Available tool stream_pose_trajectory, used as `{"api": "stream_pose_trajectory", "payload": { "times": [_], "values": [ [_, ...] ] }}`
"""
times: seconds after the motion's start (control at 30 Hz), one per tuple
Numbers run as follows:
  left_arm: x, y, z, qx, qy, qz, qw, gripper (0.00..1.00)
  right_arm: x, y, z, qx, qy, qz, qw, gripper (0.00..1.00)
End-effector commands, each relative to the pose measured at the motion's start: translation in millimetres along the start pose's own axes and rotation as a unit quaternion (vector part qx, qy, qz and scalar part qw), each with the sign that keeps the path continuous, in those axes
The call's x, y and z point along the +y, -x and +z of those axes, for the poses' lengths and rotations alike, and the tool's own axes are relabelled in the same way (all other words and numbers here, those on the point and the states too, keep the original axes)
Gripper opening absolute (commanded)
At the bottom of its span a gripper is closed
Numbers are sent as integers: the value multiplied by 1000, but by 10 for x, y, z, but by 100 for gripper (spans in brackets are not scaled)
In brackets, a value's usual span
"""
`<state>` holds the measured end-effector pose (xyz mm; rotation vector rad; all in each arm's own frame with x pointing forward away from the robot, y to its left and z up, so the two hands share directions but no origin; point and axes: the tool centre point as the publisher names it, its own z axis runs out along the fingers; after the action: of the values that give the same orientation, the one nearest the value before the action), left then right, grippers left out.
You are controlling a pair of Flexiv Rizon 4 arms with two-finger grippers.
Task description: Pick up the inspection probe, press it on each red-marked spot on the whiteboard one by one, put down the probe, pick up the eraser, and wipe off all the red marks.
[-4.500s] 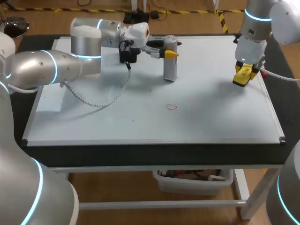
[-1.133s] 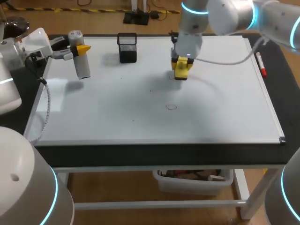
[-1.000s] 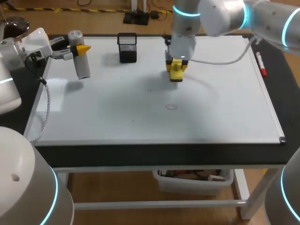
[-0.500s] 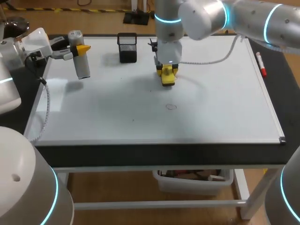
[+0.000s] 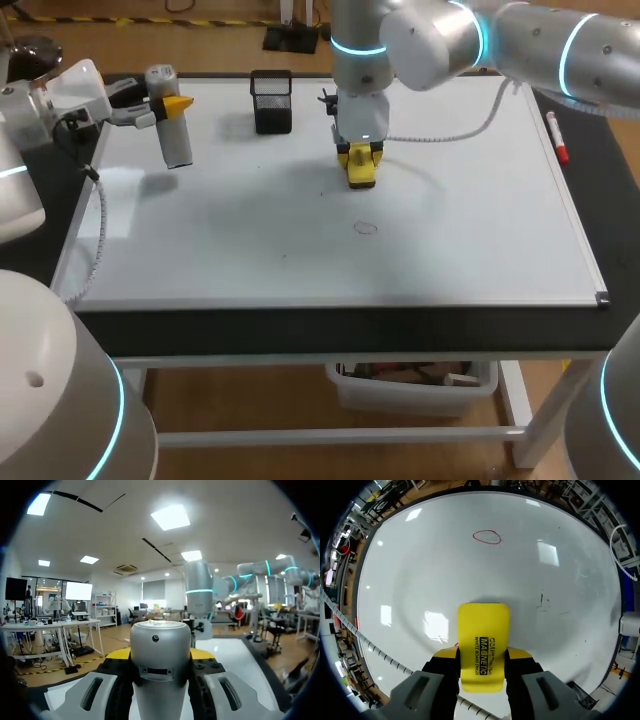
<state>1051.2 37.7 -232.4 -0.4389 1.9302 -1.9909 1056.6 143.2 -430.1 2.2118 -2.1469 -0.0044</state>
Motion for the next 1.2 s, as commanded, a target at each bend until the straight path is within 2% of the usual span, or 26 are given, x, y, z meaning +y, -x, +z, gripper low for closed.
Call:
{"api": "stream_pose_trajectory", "payload": {
  "times": [0.03, 0.3, 0.8, 1.2],
  "values": [
    [4, 1, 3, 0, -2, 1, 1000, 0, -14, -31, 27, 4, 1, 4, 1000, 0],
    [4, 1, 3, 0, -2, 1, 1000, 0, 27, -223, 76, 7, 5, 24, 1000, 0],
    [4, 1, 3, 0, -2, 1, 1000, 0, 130, -784, 123, 5, 8, 83, 996, 0],
    [4, 1, 3, 0, -2, 1, 1000, 0, 88, -960, -31, -10, -1, 107, 994, 0]
  ]
}}
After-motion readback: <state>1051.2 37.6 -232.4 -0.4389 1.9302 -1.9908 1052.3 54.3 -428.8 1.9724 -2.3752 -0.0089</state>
